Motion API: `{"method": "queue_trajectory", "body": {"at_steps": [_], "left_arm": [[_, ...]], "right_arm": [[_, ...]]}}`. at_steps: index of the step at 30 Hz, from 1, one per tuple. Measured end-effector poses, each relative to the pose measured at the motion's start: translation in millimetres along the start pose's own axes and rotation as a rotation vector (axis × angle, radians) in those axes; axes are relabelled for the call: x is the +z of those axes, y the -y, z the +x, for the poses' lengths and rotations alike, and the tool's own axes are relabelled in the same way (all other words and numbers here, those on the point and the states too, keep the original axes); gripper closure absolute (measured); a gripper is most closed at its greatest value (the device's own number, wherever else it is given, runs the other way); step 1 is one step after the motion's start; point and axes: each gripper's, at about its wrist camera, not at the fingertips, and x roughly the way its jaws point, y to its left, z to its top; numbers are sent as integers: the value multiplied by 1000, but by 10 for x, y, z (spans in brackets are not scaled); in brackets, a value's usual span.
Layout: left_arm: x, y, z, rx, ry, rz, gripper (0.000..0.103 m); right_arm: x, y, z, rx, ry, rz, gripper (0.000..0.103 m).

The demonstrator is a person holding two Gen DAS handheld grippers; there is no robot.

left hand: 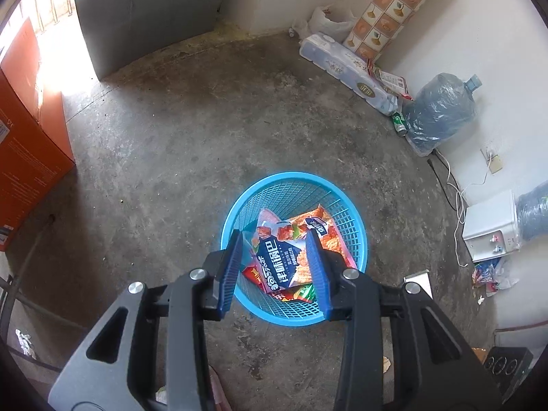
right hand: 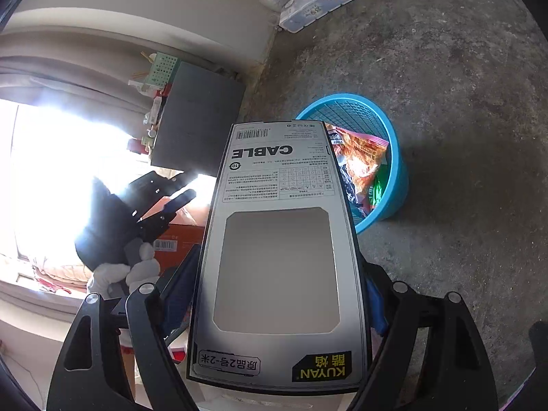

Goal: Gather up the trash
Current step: 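Open both tools to drop the bag and box into the wastebasket, then move both tools back over the table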

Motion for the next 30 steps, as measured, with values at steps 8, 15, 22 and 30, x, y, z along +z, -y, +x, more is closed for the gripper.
{"method": "queue_trajectory", "body": {"at_steps": [8, 15, 22, 30], "left_arm": [[-147, -262, -747, -62, 51, -43, 54], [-445, -523, -1386, -70, 139, -16, 49], [-848, -806, -1902, -134, 181, -44, 49], [-1462, -1157, -2494, -192, 257, -51, 47]], "right_arm": [[523, -353, 971, -208, -55, -154, 19], [101, -242, 843, -133, -82, -109, 19], [-396, -19, 298, -78, -86, -43, 19], [-794, -321, -129, -25, -101, -133, 19]]}}
